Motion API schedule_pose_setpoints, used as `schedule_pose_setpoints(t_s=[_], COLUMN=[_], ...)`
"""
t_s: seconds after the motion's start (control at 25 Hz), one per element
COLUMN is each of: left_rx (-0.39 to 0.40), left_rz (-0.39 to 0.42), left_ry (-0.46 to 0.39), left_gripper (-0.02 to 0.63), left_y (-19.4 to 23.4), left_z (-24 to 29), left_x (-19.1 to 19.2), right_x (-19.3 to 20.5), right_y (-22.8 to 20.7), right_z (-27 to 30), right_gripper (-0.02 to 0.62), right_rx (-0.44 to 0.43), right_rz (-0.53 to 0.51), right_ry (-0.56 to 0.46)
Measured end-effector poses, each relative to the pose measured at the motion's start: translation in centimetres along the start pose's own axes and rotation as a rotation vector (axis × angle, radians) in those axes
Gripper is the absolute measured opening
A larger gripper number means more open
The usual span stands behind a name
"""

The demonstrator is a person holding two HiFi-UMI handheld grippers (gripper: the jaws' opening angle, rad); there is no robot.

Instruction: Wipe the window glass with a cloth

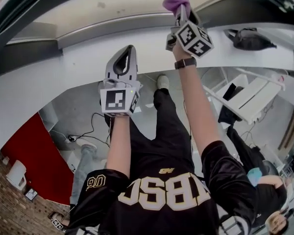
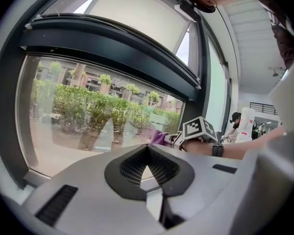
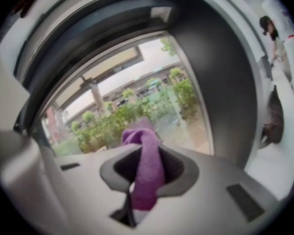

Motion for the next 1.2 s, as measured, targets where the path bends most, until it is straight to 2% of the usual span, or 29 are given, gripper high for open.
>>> schedule_pose_setpoints(t_s=[0.08, 0.2, 0.32, 0.4, 0.52, 0.68, 0.76, 0.88, 0.96, 1.08, 1.2], left_rx=[0.028, 0.051, 0.037, -0.017, -0.120, -0.227, -0.298, -0.423, -0.461, -0.461, -0.436], left_rz=[-0.006, 0.001, 0.000, -0.001, 0.035, 0.095, 0.100, 0.113, 0.127, 0.160, 0.185], left_ry=[0.004, 0.009, 0.014, 0.017, 0.017, 0.030, 0.031, 0.060, 0.073, 0.073, 0.086], left_gripper=[0.018, 0.018, 0.018, 0.018, 0.018, 0.018, 0.018, 0.018, 0.018, 0.018, 0.018], left_y=[-2.4, -4.3, -3.7, -1.5, 3.7, 12.5, 17.3, 22.9, 25.3, 28.2, 29.6], left_z=[1.4, 2.5, 1.6, 0.3, -2.0, -6.6, -9.3, -13.9, -17.1, -20.0, -20.9], left_x=[0.7, 1.5, 1.8, 1.6, 0.3, -1.7, -2.6, -2.5, -2.2, -3.0, -4.2], right_x=[-2.2, -4.3, -3.6, -1.7, 1.7, 8.0, 12.0, 17.7, 21.1, 25.2, 28.4], right_y=[-4.3, -7.6, -7.2, -4.7, 3.0, 18.0, 25.3, 34.0, 39.2, 45.7, 49.5], right_z=[-0.2, -0.1, -0.6, -0.9, -1.4, -1.9, -1.5, -1.4, -1.5, -1.0, 0.8], right_gripper=[0.075, 0.075, 0.075, 0.075, 0.075, 0.075, 0.075, 0.078, 0.080, 0.080, 0.080], right_rx=[0.079, 0.129, 0.124, 0.085, -0.052, -0.341, -0.499, -0.734, -0.867, -0.982, -0.984], right_rz=[0.024, 0.041, 0.060, 0.061, -0.044, -0.223, -0.250, -0.225, -0.247, -0.305, -0.311], right_ry=[-0.047, -0.096, -0.092, -0.063, -0.030, 0.030, 0.090, 0.201, 0.259, 0.304, 0.337])
Point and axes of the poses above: the fingertips, and each gripper's own axes: z forward along the fingers, y to its left, x out of its underside, the point moved 6 cm from there along -z, backward along the fingers, and after that the axes turned 6 degrees about -y, right-handed, at the moved point
